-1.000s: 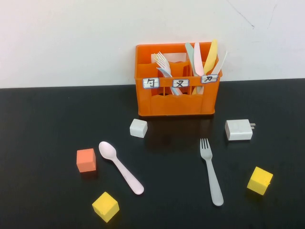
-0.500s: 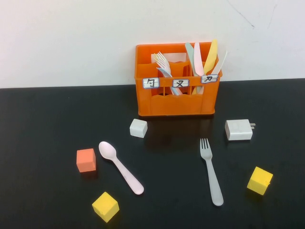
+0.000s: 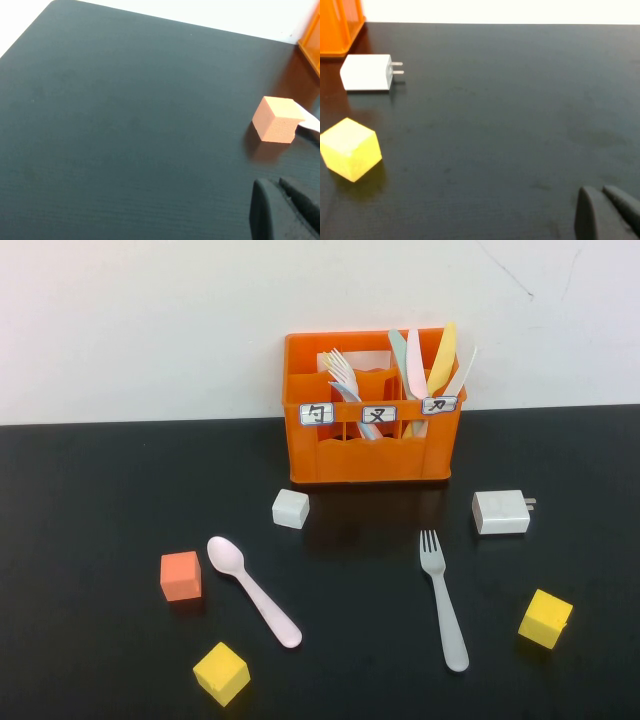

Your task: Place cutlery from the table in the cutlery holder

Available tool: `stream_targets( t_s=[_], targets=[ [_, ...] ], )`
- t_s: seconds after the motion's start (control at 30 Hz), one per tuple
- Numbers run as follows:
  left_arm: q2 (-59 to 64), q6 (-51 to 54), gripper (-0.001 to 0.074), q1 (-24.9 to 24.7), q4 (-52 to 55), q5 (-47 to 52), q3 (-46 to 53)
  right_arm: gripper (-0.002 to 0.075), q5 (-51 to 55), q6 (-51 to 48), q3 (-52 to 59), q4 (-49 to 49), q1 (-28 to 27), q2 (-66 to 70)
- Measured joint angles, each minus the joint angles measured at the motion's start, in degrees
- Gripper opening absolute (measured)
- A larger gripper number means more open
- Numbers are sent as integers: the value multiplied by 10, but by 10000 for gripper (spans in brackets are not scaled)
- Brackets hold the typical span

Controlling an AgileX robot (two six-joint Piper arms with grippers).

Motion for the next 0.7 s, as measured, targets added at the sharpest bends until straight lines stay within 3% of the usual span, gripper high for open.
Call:
stream_targets(
  t_s=[0.4, 0.7],
  targets=[
    [0, 0, -1, 0, 1, -38, 2, -2, 0, 0, 0, 1, 0, 0],
    [0, 0, -1, 0, 1, -161, 2, -2, -72, 0, 6, 1, 0, 0]
  ],
)
